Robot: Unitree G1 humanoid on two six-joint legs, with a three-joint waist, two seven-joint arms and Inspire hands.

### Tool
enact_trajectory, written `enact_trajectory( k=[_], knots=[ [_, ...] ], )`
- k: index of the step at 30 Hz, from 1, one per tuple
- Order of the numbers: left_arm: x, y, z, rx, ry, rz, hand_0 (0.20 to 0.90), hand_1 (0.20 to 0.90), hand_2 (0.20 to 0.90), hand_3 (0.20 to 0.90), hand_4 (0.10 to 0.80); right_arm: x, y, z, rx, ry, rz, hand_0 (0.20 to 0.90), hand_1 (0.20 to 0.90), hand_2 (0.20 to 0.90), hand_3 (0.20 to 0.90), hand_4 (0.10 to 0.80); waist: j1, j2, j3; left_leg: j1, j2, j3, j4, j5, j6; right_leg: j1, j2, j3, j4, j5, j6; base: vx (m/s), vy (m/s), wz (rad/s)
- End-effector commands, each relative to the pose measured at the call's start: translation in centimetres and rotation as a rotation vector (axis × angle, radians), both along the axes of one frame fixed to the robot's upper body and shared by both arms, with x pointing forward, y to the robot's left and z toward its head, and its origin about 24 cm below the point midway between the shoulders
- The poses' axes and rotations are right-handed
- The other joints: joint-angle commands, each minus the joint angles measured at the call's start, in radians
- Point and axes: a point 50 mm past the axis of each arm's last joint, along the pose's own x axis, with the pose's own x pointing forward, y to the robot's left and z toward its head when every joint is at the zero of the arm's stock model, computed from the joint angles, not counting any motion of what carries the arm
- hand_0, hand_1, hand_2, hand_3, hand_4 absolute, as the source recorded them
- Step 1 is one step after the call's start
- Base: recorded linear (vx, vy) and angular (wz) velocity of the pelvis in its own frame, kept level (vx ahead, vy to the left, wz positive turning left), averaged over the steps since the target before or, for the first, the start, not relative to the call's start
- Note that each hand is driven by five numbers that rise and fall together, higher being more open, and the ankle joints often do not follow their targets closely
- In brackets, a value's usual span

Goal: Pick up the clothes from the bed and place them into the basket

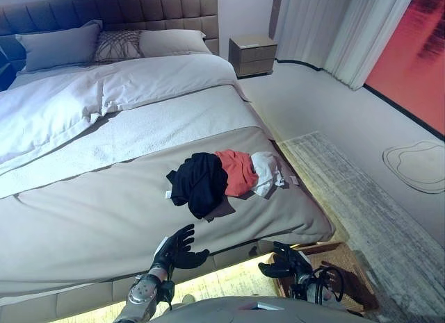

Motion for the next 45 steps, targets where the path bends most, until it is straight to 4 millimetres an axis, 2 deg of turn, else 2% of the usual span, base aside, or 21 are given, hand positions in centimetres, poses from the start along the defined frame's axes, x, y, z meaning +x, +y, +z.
enact_trajectory(
  k=[1, 17, 23, 26, 30, 32, 35, 36, 37, 38, 39, 40, 41, 43, 45],
  knots=[
    [5.5, -1.3, 2.8, -0.033, -0.230, -0.084, 0.900, 0.900, 0.900, 0.900, 0.800, 5.6, 1.1, 2.2, 0.033, -0.196, 0.015, 0.900, 0.900, 0.900, 0.900, 0.800, 0.007, -0.013, 0.036, 0.076, -0.023, -0.008, 0.007, -0.166, 0.035, 0.037, -0.015, -0.027, 0.010, -0.043, 0.012, 0.000, 0.000, 0.00],
    [5.0, -1.0, 2.4, -0.028, -0.198, -0.060, 0.900, 0.900, 0.900, 0.900, 0.800, 5.4, 0.9, 2.2, -0.013, -0.203, -0.012, 0.900, 0.900, 0.900, 0.900, 0.800, 0.005, -0.008, 0.034, 0.076, -0.025, -0.012, 0.007, -0.166, 0.035, 0.038, -0.016, -0.023, 0.010, -0.043, 0.013, 0.000, 0.000, 0.00],
    [5.1, -1.2, 2.4, -0.019, -0.194, -0.057, 0.900, 0.900, 0.900, 0.900, 0.800, 6.4, 1.3, 2.9, -0.035, -0.273, -0.014, 0.900, 0.900, 0.900, 0.900, 0.800, 0.005, -0.005, 0.038, 0.073, -0.026, -0.014, 0.008, -0.164, 0.035, 0.035, -0.015, -0.023, 0.010, -0.041, 0.012, 0.000, 0.000, 0.00],
    [5.2, -1.2, 2.4, -0.014, -0.192, -0.048, 0.900, 0.900, 0.900, 0.900, 0.800, 7.2, 1.4, 3.7, -0.104, -0.331, 0.027, 0.900, 0.900, 0.900, 0.900, 0.800, 0.004, -0.001, 0.042, 0.071, -0.027, -0.014, 0.009, -0.164, 0.037, 0.032, -0.016, -0.024, 0.014, -0.042, 0.011, 0.000, -0.010, 0.00],
    [5.3, -0.3, 2.4, -0.028, -0.160, 0.026, 0.900, 0.900, 0.900, 0.900, 0.800, 9.4, 1.5, 5.9, -0.220, -0.450, 0.104, 0.900, 0.900, 0.900, 0.900, 0.800, 0.004, -0.002, 0.052, 0.070, -0.025, -0.020, 0.010, -0.164, 0.038, 0.030, -0.012, -0.028, 0.032, -0.055, 0.007, 0.010, -0.079, 0.00],
    [5.1, 0.5, 2.3, -0.034, -0.136, 0.089, 0.900, 0.900, 0.900, 0.900, 0.800, 10.4, 1.4, 7.2, -0.259, -0.505, 0.139, 0.900, 0.900, 0.900, 0.900, 0.800, 0.004, -0.007, 0.059, 0.068, -0.024, -0.027, 0.031, -0.170, 0.041, 0.028, -0.003, -0.017, 0.060, -0.075, -0.003, 0.047, -0.130, 0.01],
    [5.0, 1.5, 2.5, -0.040, -0.151, 0.154, 0.900, 0.900, 0.900, 0.900, 0.800, 11.6, 0.9, 8.7, -0.342, -0.573, 0.197, 0.900, 0.900, 0.900, 0.900, 0.800, 0.015, -0.033, 0.076, 0.016, -0.029, -0.026, 0.211, -0.230, 0.040, 0.011, -0.015, -0.026, 0.105, -0.094, -0.023, 0.008, -0.101, 0.04],
    [4.9, 2.2, 2.8, -0.041, -0.178, 0.193, 0.900, 0.900, 0.900, 0.900, 0.800, 12.5, 0.1, 10.1, -0.408, -0.622, 0.226, 0.900, 0.900, 0.900, 0.900, 0.800, 0.037, -0.046, 0.106, -0.069, -0.042, -0.065, 0.348, -0.220, 0.025, 0.005, -0.020, -0.035, 0.118, -0.087, -0.038, -0.055, -0.037, 0.00],
    [5.1, 2.4, 3.0, -0.054, -0.190, 0.218, 0.900, 0.900, 0.900, 0.900, 0.800, 13.2, -0.3, 11.0, -0.472, -0.661, 0.242, 0.900, 0.900, 0.900, 0.900, 0.800, 0.051, -0.041, 0.127, -0.115, -0.047, -0.091, 0.352, -0.184, 0.013, -0.006, -0.012, -0.029, 0.135, -0.087, -0.040, -0.071, -0.007, 0.00],
    [5.1, 2.5, 3.1, -0.061, -0.191, 0.230, 0.900, 0.900, 0.900, 0.900, 0.800, 13.4, -0.3, 11.3, -0.496, -0.676, 0.252, 0.900, 0.900, 0.900, 0.900, 0.800, 0.055, -0.040, 0.132, -0.123, -0.048, -0.096, 0.349, -0.176, 0.010, -0.009, -0.010, -0.027, 0.140, -0.088, -0.040, -0.113, 0.083, 0.06],
    [5.8, 2.7, 3.4, -0.069, -0.205, 0.239, 0.900, 0.900, 0.900, 0.900, 0.800, 15.1, -0.4, 13.0, -0.602, -0.753, 0.301, 0.900, 0.900, 0.900, 0.900, 0.800, 0.071, -0.035, 0.158, -0.148, -0.036, -0.080, 0.296, -0.170, 0.018, -0.020, -0.014, -0.035, 0.172, -0.107, -0.040, -0.076, 0.093, 0.08],
    [6.2, 2.6, 3.6, -0.050, -0.207, 0.220, 0.900, 0.900, 0.900, 0.900, 0.800, 16.2, -0.6, 14.2, -0.670, -0.794, 0.325, 0.900, 0.900, 0.900, 0.900, 0.800, 0.076, -0.033, 0.161, -0.139, -0.039, -0.089, 0.276, -0.174, 0.026, -0.026, -0.017, -0.044, 0.185, -0.116, -0.041, -0.059, 0.098, 0.02],
    [6.3, 2.6, 3.6, -0.041, -0.205, 0.215, 0.900, 0.900, 0.900, 0.900, 0.800, 16.5, -0.7, 14.6, -0.695, -0.810, 0.334, 0.900, 0.900, 0.900, 0.900, 0.800, 0.077, -0.032, 0.162, -0.135, -0.041, -0.093, 0.269, -0.175, 0.028, -0.027, -0.019, -0.048, 0.188, -0.119, -0.042, 0.014, 0.088, -0.07],
    [6.8, 3.4, 3.9, -0.003, -0.200, 0.229, 0.900, 0.900, 0.900, 0.900, 0.800, 19.4, -1.7, 19.0, -0.852, -0.908, 0.360, 0.900, 0.900, 0.900, 0.900, 0.800, 0.086, -0.028, 0.159, -0.117, -0.043, -0.107, 0.249, -0.175, 0.033, -0.050, -0.028, -0.065, 0.217, -0.122, -0.036, 0.029, 0.074, -0.05],
    [7.5, 4.1, 4.3, -0.002, -0.209, 0.259, 0.900, 0.900, 0.900, 0.900, 0.800, 21.6, -1.7, 22.3, -0.969, -0.957, 0.400, 0.900, 0.900, 0.900, 0.900, 0.800, 0.100, -0.031, 0.165, -0.118, -0.045, -0.116, 0.254, -0.185, 0.035, -0.062, -0.032, -0.072, 0.234, -0.130, -0.034, 0.016, 0.017, 0.22]
  ],
)
